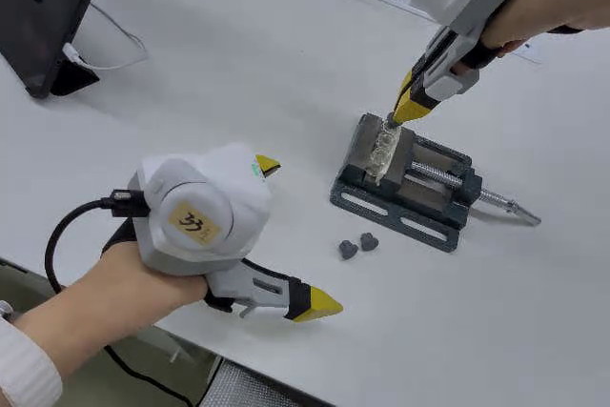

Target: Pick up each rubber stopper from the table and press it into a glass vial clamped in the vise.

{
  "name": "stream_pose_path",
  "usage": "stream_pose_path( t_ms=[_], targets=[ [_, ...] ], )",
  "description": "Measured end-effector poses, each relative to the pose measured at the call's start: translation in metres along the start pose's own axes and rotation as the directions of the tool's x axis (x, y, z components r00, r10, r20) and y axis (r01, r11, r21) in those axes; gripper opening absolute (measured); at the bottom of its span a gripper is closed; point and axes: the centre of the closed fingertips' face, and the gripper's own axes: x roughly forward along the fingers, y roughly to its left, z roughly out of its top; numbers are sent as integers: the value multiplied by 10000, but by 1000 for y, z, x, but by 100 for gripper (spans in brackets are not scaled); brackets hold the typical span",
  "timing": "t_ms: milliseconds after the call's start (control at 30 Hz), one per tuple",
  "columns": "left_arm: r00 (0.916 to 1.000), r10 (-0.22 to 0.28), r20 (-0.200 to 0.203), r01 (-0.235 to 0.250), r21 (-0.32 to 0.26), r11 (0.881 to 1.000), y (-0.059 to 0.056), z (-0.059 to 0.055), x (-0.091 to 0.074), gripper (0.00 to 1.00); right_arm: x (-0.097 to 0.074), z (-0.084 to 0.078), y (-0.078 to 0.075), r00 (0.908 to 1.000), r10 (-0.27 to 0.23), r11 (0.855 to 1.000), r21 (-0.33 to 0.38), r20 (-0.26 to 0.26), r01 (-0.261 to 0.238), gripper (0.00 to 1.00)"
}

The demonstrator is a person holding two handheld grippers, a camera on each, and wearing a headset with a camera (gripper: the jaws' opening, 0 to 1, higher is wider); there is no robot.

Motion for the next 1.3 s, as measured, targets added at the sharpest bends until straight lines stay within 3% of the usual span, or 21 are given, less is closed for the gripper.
stream_pose_path(
  t_ms=[300,467,700,1000,1067,1100,1300],
  targets=[
    [10000,-69,10,69,-91,9999,-1,-2,3,98,1,-1,-1,9999,-132,9996,-266,-102,129,0],
    [10000,-60,31,60,-131,9999,1,-1,3,98,2,-2,-3,10000,9,10000,60,76,-10,0],
    [10000,-38,40,38,-206,9998,6,1,6,98,5,0,-1,9961,-487,9963,-742,-736,433,0],
    [10000,-46,73,48,-237,9997,8,4,8,98,4,-6,-17,9972,-394,9986,-374,-630,370,0],
    [10000,-26,77,28,-240,9997,8,5,8,98,5,-5,-16,9989,-271,9991,324,-376,283,0],
    [10000,0,85,2,-253,9997,9,5,8,98,5,-7,-16,9988,-279,9996,32,-404,281,0],
    [10000,27,77,-25,-275,9996,10,5,7,98,6,-5,-12,9977,-500,9987,95,-468,505,0]
  ],
)
